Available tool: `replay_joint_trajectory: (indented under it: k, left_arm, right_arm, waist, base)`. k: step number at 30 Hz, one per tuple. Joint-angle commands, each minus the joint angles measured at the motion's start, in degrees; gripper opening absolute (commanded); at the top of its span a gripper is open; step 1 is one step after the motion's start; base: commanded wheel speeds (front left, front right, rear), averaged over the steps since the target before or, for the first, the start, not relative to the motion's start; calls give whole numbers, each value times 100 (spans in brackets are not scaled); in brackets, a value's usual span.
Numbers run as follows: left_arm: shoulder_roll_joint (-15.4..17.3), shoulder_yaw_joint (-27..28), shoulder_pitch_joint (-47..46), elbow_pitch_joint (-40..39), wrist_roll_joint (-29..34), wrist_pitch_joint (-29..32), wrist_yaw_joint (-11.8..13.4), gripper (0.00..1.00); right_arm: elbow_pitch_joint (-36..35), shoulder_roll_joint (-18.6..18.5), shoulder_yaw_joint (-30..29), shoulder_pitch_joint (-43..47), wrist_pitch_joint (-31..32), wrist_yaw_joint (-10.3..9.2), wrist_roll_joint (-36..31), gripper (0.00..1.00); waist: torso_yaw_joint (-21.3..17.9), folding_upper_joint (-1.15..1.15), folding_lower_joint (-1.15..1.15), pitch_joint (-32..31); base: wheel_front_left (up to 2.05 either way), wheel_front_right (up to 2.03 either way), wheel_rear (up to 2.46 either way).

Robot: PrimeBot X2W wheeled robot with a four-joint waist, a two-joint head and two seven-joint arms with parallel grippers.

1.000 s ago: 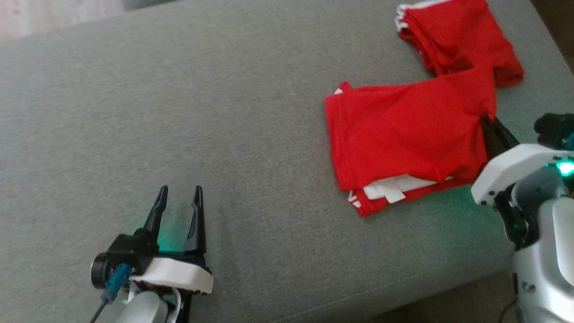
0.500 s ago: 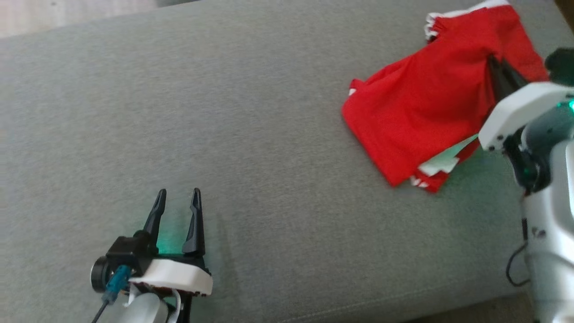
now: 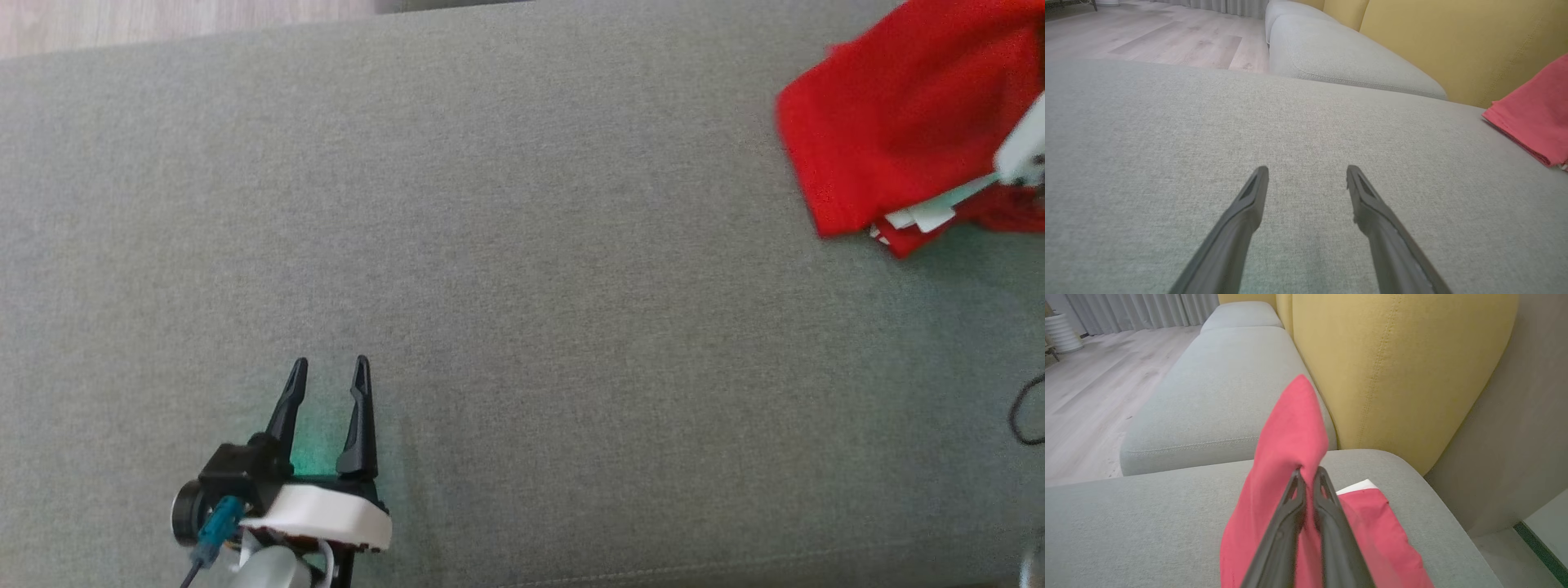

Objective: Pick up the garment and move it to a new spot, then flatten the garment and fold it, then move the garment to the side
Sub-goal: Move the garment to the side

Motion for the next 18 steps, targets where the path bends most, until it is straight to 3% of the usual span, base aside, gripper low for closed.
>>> replay_joint_trajectory:
  k: [1, 7, 18]
  left_arm:
    - [29, 208, -90, -143, -51, -74, 5, 100]
    - [43, 158, -165, -168, -12, -76, -5, 100]
    - [149, 124, -326, -191, 15, -28, -2, 100]
  right_arm:
    - [-156, -147, -23, -268, 7, 21, -56, 0]
    - [-46, -550, -424, -495, 14, 21, -379, 0]
    - [278, -771, -1096, -646, -459, 21, -1236, 0]
  waist:
    - [29, 0, 0, 37]
    - [142, 0, 0, 224]
    - [268, 0, 0, 506]
  base:
    - [0, 0, 0]
    - [0, 0, 0]
    - [0, 0, 0]
